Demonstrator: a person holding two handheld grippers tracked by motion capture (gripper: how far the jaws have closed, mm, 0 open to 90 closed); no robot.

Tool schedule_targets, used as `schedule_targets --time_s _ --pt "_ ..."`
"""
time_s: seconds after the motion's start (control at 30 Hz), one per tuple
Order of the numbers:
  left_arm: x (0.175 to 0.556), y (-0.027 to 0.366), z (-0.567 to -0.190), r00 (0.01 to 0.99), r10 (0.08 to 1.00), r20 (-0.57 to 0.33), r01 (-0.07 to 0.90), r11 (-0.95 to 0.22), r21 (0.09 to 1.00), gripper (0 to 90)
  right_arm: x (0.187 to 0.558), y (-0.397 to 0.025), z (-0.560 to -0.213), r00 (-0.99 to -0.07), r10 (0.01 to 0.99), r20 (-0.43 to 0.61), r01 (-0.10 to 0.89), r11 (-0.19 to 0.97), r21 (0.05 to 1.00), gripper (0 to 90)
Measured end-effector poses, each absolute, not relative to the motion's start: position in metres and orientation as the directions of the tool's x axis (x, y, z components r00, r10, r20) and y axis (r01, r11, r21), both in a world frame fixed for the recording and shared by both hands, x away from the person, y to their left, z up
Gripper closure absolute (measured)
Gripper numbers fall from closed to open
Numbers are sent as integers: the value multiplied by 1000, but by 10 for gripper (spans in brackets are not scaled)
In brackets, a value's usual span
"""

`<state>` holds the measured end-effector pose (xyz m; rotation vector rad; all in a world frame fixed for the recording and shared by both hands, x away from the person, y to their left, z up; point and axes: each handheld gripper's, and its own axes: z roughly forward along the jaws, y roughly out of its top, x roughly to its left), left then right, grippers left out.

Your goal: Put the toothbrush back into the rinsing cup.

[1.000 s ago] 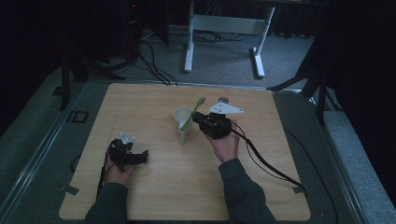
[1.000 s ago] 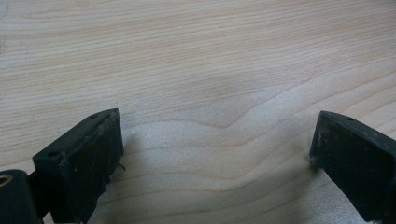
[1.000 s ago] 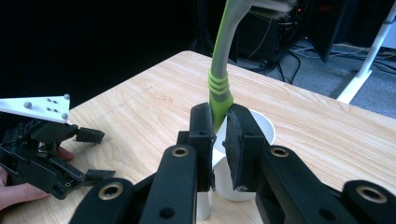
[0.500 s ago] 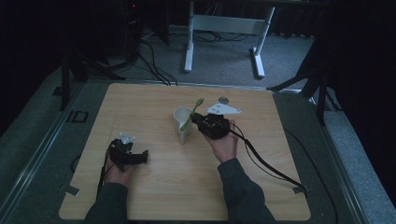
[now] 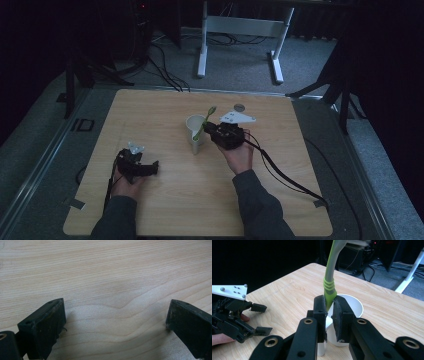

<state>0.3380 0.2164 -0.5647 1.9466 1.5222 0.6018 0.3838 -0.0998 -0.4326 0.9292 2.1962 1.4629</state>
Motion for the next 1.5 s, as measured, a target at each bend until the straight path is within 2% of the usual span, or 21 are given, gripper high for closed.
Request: schedule_targets --time_s 1.5 --pt "338 216 -565 242 970 -9 704 -170 690 34 389 -95 -442 -743 664 80 341 274 899 807"
